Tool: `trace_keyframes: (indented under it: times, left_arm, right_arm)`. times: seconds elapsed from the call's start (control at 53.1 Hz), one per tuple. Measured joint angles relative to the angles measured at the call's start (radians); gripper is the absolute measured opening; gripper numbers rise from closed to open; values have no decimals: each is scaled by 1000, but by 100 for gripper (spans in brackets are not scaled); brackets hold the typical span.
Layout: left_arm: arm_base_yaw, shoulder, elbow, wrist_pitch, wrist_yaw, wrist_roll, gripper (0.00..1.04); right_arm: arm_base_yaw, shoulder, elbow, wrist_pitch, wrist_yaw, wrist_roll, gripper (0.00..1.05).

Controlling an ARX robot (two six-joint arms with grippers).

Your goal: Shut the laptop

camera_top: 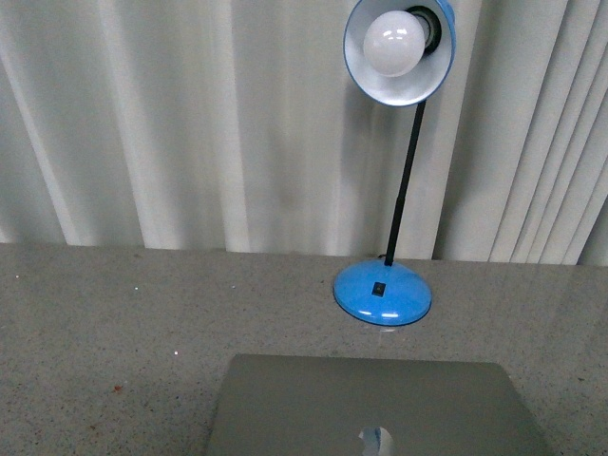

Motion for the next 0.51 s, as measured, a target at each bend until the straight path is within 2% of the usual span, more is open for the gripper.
trace_keyframes:
  times: [0.433,0.509]
  left_arm:
    - [0,-29,0,-7,0,0,4]
    - [0,-29,0,-7,0,0,4]
  right_arm:
    - [0,-116,0,-114,0,0,3]
    - [0,-206,0,-235,-2,0,3]
